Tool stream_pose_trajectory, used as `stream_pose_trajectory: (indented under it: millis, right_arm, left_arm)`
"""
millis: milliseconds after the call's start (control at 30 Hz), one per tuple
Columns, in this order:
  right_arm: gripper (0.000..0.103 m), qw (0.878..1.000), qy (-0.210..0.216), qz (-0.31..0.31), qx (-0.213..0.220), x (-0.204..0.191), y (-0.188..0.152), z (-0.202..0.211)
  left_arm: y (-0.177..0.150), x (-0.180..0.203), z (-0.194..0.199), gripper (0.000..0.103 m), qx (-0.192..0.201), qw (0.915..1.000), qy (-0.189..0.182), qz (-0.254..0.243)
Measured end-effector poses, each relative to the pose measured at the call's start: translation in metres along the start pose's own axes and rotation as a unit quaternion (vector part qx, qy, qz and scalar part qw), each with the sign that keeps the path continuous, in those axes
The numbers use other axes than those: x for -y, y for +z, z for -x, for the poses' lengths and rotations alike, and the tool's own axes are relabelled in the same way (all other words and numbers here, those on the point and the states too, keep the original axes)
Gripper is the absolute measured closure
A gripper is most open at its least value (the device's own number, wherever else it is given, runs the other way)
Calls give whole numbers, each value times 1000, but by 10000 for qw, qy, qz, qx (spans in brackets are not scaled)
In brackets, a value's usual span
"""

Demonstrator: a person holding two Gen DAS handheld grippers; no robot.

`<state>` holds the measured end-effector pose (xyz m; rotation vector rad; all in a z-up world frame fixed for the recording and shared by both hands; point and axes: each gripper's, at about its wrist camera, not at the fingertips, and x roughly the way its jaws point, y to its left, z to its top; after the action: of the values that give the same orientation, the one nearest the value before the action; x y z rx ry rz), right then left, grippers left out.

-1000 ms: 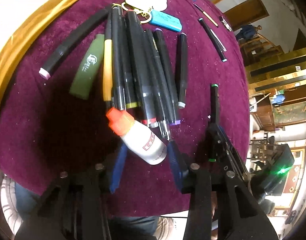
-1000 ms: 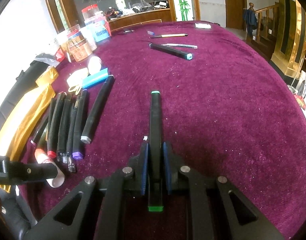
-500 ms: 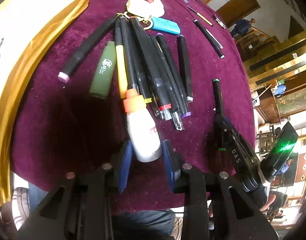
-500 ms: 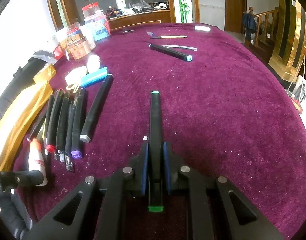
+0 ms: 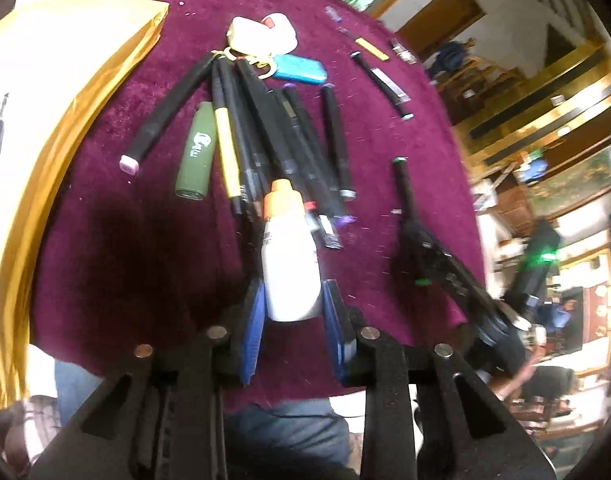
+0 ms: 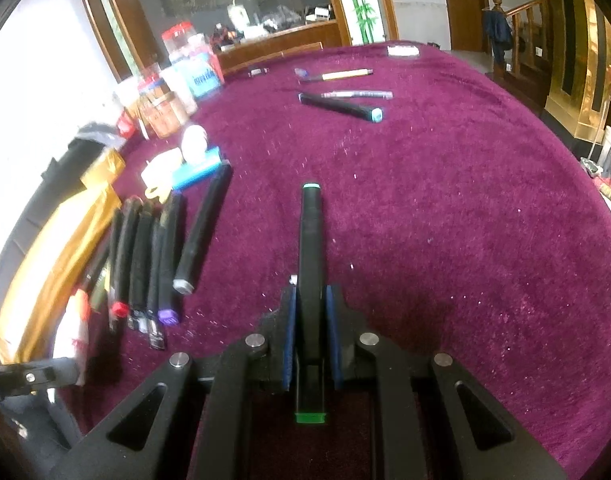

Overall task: Organize rigid objects
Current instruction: 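Carry the bottle and marker to the tray and open both tools there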

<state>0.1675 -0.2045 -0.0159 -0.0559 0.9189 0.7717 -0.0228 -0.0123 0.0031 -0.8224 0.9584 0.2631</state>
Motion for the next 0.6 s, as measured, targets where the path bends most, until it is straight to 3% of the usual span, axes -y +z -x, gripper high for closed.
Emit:
stream_pose_trajectory:
  millis: [133,300,433,600]
  right_arm:
    - [90,9985,431,-262,188,-5,-2,14]
    - [90,9930,1110,-45,395,-48,-4,40]
    - [90,9831,1780,284,311,-97,-4,49]
    - [90,9686,2367,758,-24,-164,-5,34]
  left_arm:
    - [0,-2,13,78,118,9998,-140,63]
    - [1,-5,41,78,361,9990,-257,22]
    - [3,-19,71,79,640,9974,-285,140]
    - [5,-61,118,79,1205,9914,-32,511]
